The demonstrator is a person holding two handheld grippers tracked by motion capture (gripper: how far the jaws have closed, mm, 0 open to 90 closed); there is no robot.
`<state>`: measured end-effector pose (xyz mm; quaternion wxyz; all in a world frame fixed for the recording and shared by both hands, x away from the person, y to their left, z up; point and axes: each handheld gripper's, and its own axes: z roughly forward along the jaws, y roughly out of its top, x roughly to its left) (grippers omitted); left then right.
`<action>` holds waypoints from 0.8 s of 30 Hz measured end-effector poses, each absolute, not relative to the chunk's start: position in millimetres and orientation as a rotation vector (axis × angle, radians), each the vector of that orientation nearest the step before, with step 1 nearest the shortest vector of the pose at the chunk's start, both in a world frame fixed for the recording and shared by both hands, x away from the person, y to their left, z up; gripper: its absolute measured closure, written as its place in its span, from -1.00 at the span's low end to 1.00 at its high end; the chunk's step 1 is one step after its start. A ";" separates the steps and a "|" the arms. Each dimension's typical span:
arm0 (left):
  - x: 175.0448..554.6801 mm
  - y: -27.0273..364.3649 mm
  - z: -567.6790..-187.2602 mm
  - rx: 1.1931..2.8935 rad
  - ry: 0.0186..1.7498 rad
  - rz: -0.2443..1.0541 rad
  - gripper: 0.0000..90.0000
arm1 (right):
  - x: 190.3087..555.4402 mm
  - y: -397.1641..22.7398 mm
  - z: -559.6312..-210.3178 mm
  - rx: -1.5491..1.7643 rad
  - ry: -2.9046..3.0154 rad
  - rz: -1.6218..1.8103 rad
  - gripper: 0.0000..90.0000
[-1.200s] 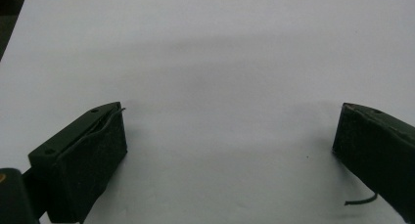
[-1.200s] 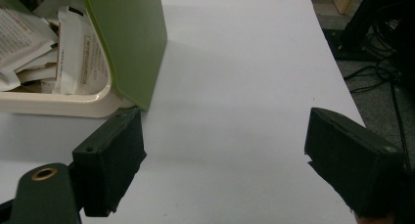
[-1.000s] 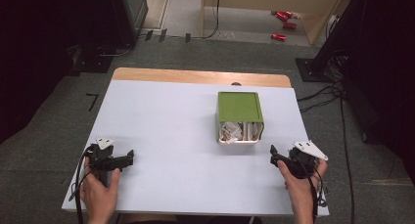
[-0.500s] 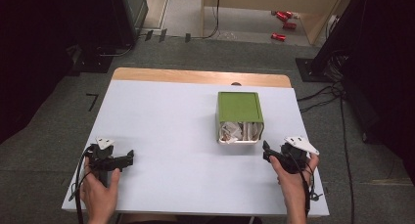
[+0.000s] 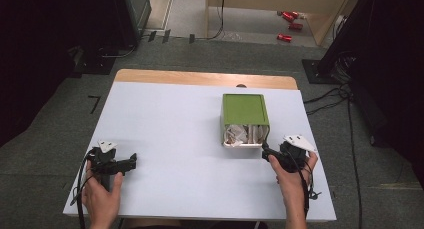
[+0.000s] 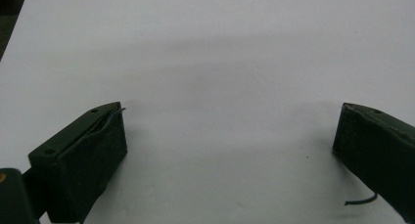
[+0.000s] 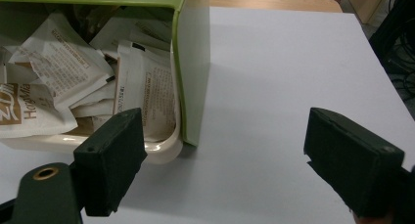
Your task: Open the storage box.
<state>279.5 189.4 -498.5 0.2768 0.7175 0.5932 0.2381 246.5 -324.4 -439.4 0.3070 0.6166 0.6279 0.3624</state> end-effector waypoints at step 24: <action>279.5 189.4 -498.5 1.927 1.593 0.639 -1.00 | 273.1 -311.0 -457.5 1.657 1.673 0.891 -0.63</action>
